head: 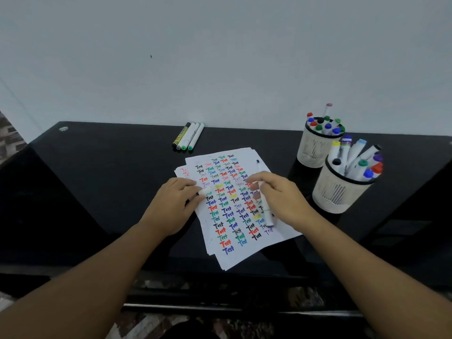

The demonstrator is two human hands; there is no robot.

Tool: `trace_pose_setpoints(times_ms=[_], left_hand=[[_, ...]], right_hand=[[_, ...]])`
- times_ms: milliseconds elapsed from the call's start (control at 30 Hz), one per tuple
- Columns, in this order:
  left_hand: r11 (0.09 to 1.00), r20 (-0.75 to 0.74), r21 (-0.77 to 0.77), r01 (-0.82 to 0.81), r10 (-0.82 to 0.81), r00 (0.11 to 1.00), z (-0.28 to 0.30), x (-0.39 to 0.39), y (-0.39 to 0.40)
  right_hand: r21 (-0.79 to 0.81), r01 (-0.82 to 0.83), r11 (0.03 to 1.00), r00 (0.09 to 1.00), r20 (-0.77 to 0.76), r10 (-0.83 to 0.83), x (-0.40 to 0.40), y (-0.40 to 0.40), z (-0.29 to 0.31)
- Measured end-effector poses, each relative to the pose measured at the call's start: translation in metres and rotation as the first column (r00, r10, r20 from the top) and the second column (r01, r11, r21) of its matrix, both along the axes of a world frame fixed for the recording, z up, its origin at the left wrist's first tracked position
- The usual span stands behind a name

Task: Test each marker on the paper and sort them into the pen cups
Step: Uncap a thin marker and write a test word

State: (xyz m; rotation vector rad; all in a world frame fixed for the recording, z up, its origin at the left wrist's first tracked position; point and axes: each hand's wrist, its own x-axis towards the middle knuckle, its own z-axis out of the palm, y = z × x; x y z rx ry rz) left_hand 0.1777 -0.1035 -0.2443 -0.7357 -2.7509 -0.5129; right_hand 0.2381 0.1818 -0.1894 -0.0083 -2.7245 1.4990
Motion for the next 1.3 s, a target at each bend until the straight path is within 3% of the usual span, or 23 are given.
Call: trace_pose_setpoints(times_ms=[200, 300, 433, 500, 667, 800, 967, 1300], left_hand=[[0.999, 0.01, -0.05, 0.021, -0.02, 1.0, 0.007, 0.004, 0.008], [0.996, 0.089, -0.086, 0.037, -0.029, 0.996, 0.015, 0.014, 0.028], [0.99, 0.264, -0.099, 0.101, -0.072, 0.962, 0.017, 0.03, 0.06], [0.982, 0.281, -0.132, 0.134, -0.093, 0.955, 0.011, 0.039, 0.071], [0.98, 0.249, -0.154, 0.123, -0.082, 0.965, 0.002, 0.045, 0.073], [0.97, 0.254, -0.217, 0.111, -0.053, 0.966, 0.003, 0.042, 0.074], [0.976, 0.264, -0.194, 0.098, -0.044, 0.964, 0.004, 0.043, 0.074], [0.977, 0.264, -0.192, 0.091, -0.038, 0.964, 0.004, 0.043, 0.075]], right_hand=[[-0.234, 0.087, 0.968, 0.996, 0.031, -0.082, 0.027, 0.019, -0.03], [-0.352, 0.141, 0.925, 0.989, 0.006, -0.148, 0.025, 0.019, -0.032], [-0.401, 0.091, 0.912, 0.993, -0.034, -0.114, 0.028, 0.016, -0.029], [-0.426, 0.11, 0.898, 0.991, -0.027, -0.134, 0.032, 0.017, -0.029], [-0.321, 0.089, 0.943, 0.983, -0.122, -0.134, 0.05, 0.028, -0.033], [-0.267, 0.103, 0.958, 0.989, -0.076, -0.128, 0.064, 0.039, -0.038], [-0.193, 0.153, 0.969, 0.986, -0.035, -0.163, 0.067, 0.036, -0.038], [-0.07, 0.1, 0.993, 0.994, -0.027, -0.102, 0.065, 0.038, -0.043]])
